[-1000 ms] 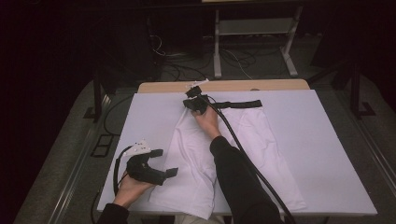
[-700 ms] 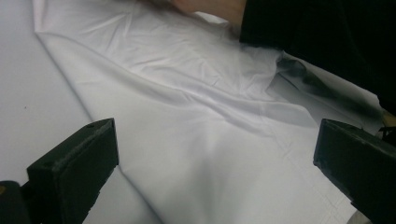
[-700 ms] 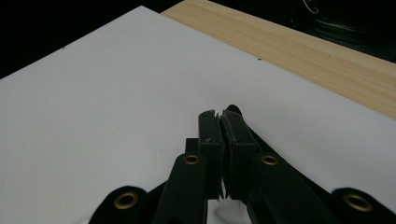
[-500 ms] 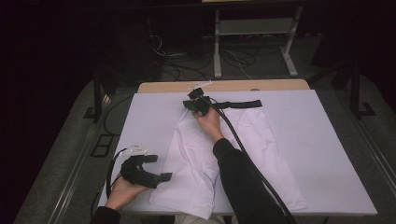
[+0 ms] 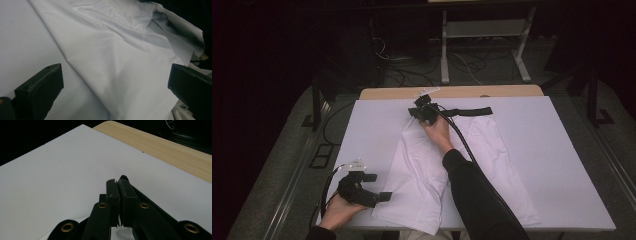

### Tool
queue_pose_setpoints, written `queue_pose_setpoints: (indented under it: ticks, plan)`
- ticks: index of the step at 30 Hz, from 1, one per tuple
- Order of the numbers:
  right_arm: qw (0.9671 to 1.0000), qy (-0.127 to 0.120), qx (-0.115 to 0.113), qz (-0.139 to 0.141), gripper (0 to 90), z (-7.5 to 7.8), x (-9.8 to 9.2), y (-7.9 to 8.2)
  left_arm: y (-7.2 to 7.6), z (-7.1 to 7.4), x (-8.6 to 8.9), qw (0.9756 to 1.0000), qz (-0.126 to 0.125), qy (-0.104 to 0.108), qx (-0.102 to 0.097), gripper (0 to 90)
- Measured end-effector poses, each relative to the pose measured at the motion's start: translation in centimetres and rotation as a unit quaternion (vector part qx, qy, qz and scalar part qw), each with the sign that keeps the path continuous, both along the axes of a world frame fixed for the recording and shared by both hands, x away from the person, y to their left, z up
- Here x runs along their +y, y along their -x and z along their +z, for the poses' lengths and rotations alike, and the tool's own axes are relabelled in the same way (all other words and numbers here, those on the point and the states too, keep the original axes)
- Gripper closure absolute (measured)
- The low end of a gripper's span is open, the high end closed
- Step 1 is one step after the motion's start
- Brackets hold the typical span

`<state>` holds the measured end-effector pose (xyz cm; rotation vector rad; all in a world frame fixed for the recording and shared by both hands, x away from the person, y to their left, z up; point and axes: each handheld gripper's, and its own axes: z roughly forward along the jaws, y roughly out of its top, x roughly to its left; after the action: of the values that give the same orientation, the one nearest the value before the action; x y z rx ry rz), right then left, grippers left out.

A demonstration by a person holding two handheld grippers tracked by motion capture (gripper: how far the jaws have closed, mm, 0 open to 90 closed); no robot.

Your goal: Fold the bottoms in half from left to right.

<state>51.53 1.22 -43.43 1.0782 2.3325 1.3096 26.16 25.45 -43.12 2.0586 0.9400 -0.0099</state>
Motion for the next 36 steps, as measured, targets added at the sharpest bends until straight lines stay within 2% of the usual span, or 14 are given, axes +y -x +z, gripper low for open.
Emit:
queue_pose_setpoints:
  ticks: [9,15,18,21,25,28,30,31,34,36]
  plan:
    - [1.0000,-0.002,0.002,0.001,86.0,-0.2,0.0,0.1,0.8,-0.7,0.4,0.9998,-0.008,-0.007,0.019,0.0]
    - [1.0000,-0.003,0.002,0.000,85.9,-0.2,-0.1,0.1,1.3,-0.4,0.6,0.9995,-0.019,-0.004,0.024,0.1]
    - [1.0000,-0.007,0.004,-0.003,85.9,-0.1,-0.2,0.0,1.7,-0.5,0.9,0.9992,-0.024,0.007,0.031,9.2]
    - [1.0000,-0.007,0.003,-0.001,85.9,-0.2,-0.2,0.1,2.2,-0.6,1.2,0.9987,-0.028,0.008,0.041,12.4]
    - [1.0000,-0.007,0.003,-0.003,85.9,-0.2,-0.2,0.1,2.7,-0.7,1.6,0.9986,-0.026,-0.004,0.046,13.3]
    - [1.0000,-0.006,0.002,-0.003,86.0,-0.2,-0.1,0.2,3.0,-0.8,1.9,0.9982,-0.026,-0.006,0.054,15.6]
    - [1.0000,-0.008,0.000,-0.004,85.9,-0.2,-0.2,0.2,3.1,-0.9,2.1,0.9978,-0.026,-0.005,0.061,18.5]
    - [1.0000,-0.009,-0.001,-0.004,85.9,-0.1,-0.2,0.2,3.2,-0.9,2.2,0.9977,-0.024,-0.005,0.063,23.4]
    - [0.9999,-0.012,0.000,-0.006,86.0,-0.1,-0.3,0.1,3.3,-1.0,2.2,0.9974,-0.021,-0.007,0.069,27.5]
    - [0.9999,-0.014,-0.002,-0.007,86.0,-0.1,-0.4,0.1,3.3,-1.3,2.2,0.9964,-0.024,-0.016,0.079,32.0]
